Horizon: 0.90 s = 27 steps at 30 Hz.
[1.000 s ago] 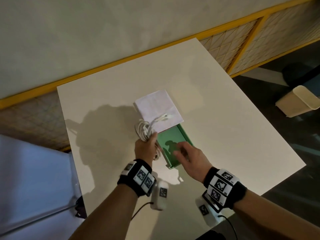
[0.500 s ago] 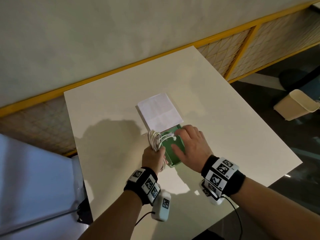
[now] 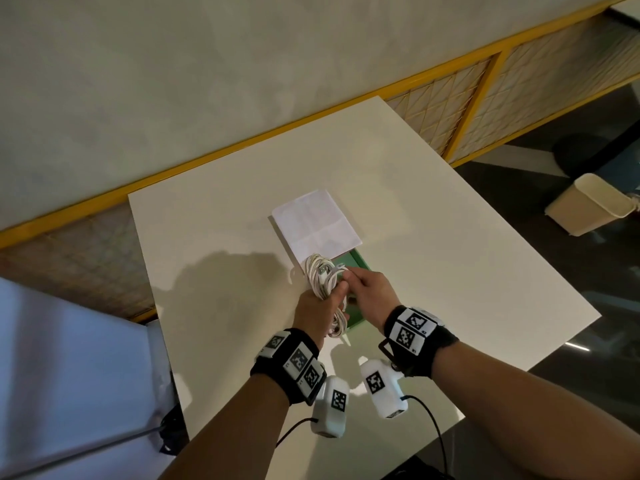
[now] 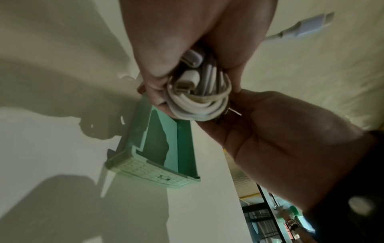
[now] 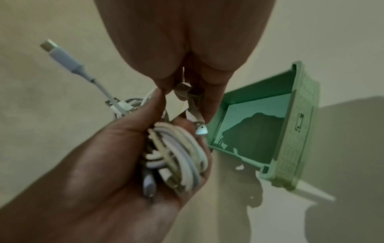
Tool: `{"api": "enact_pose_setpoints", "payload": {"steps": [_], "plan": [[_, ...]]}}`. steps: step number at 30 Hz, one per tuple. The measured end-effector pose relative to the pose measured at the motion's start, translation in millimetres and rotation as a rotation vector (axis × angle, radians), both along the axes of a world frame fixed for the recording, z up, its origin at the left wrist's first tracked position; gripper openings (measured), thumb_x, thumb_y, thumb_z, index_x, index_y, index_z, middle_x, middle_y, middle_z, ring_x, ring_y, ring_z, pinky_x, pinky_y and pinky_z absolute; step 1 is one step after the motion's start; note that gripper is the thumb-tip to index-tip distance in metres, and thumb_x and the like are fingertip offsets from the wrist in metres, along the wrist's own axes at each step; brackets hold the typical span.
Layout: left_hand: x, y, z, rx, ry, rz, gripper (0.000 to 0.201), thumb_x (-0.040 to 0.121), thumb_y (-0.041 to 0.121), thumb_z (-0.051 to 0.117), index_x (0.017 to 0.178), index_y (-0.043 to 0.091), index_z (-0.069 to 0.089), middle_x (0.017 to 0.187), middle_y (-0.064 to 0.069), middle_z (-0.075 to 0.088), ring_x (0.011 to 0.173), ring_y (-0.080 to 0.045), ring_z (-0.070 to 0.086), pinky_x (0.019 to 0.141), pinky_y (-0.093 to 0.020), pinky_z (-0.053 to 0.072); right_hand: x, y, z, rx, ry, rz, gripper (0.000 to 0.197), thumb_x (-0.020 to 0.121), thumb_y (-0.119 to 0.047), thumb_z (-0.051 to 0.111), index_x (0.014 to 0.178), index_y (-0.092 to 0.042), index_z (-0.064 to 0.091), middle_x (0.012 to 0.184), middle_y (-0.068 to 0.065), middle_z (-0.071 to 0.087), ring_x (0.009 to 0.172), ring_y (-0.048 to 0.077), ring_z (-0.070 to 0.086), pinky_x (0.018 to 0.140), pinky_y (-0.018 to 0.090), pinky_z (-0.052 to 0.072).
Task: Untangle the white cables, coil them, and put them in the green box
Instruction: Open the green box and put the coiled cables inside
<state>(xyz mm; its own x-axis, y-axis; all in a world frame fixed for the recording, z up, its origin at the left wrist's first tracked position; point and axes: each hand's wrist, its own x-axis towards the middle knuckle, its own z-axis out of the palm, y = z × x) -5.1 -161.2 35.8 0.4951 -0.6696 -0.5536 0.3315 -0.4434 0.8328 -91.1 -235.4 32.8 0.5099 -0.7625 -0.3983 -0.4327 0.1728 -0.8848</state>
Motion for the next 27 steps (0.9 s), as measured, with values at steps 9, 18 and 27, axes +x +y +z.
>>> {"api": "enact_pose_setpoints", "payload": {"steps": [9,18,27], "plan": [[-3.2,-7.4,-7.1,0.024,0.185,-0.003,0.024,0.092,0.025,0.06,0.106,0.005,0.063,0.092,-0.013,0.071,0.073,-0.02,0.069,0.054,-0.023,0.05,-0.4,-2.5,4.9,0.255,-0.059,0.022,0.045,0.084,-0.052,0.038,0.076,-0.014,0.061,0.08,0.01,0.059,0.074,0.02,0.051,0.074,0.035,0.043],[-10.0,-10.6,-10.8,-0.016,0.331,0.049,0.011,0.097,0.018,0.05,0.095,0.011,0.058,0.092,-0.01,0.062,0.069,-0.014,0.061,0.044,-0.013,0.051,-24.4,-5.9,16.2,0.091,0.204,0.485,0.081,0.087,-0.055,0.046,0.149,-0.02,0.009,0.155,0.002,0.023,0.141,0.02,0.027,0.115,0.034,0.024],[-11.0,-19.4,1.7,-0.07,0.544,0.051,0.031,0.097,0.038,0.048,0.103,0.014,0.066,0.083,-0.006,0.073,0.079,-0.017,0.069,0.084,-0.033,0.052,-13.9,4.8,19.0,-0.198,0.244,0.544,0.077,0.078,-0.019,0.058,0.138,-0.004,0.012,0.1,0.013,0.055,0.078,0.021,0.051,0.067,0.029,0.041]]}}
